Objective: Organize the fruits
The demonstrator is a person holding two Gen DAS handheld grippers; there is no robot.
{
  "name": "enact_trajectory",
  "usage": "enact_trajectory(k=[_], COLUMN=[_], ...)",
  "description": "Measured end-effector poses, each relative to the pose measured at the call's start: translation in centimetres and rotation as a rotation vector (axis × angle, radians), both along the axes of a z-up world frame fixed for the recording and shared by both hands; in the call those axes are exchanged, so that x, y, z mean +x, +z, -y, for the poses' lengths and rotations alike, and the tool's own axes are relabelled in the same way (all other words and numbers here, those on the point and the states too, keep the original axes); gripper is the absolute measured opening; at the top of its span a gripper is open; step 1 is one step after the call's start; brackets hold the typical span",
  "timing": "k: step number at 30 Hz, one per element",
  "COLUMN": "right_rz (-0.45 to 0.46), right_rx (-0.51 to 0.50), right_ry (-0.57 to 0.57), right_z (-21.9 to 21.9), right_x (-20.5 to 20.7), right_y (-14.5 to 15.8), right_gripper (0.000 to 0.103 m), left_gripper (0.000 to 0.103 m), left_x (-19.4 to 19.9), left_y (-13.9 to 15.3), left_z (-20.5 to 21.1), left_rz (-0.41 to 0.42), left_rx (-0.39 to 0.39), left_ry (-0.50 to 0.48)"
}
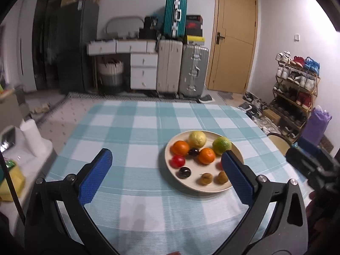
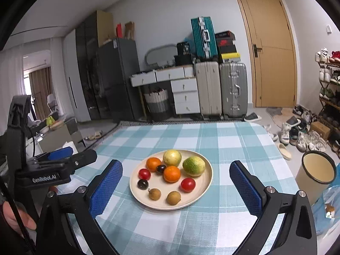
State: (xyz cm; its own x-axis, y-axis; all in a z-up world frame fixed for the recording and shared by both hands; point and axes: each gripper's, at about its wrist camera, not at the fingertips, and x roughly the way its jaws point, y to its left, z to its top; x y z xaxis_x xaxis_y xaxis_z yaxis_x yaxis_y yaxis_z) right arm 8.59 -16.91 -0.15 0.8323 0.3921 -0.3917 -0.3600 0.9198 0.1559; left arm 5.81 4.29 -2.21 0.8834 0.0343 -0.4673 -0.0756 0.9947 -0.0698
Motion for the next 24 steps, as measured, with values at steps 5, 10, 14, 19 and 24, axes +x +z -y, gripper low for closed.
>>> enact_trajectory(k=[5,10,14,19,24], right_rz=[0.008,0.095,0.138,0.194,0.262], right_rx=[0.042,0.002,-0.003,-0.029,-0.077], right_ry=[0.021,0.011,0.01,0.006,0.005], right_z=[0.3,0.0,-0.1,-0.3,-0.9], right_x=[-1.4,-2.6,-3.5,-4.7,-5.5], right_y=[-0.2,-0.3,-0.9,-1.7,-3.3], right_gripper=[0.103,0.103,0.103,0.103,0.103], left_gripper=[0.103,0.103,0.103,0.103,0.103], left_x=[-2.7,-4.2,-4.3,-4.7,-4.7], left_y=[0.1,-0.1,-0.9,-2.0,-3.6], left_z=[0.7,1.8,1.8,1.5,0.6], left_rz=[0.11,0.177,0.165,0.237,0.247], left_rx=[0.068,0.129,0.112,0.12,0.06], left_ry=[0.02,0.015,0.017,0.103,0.109])
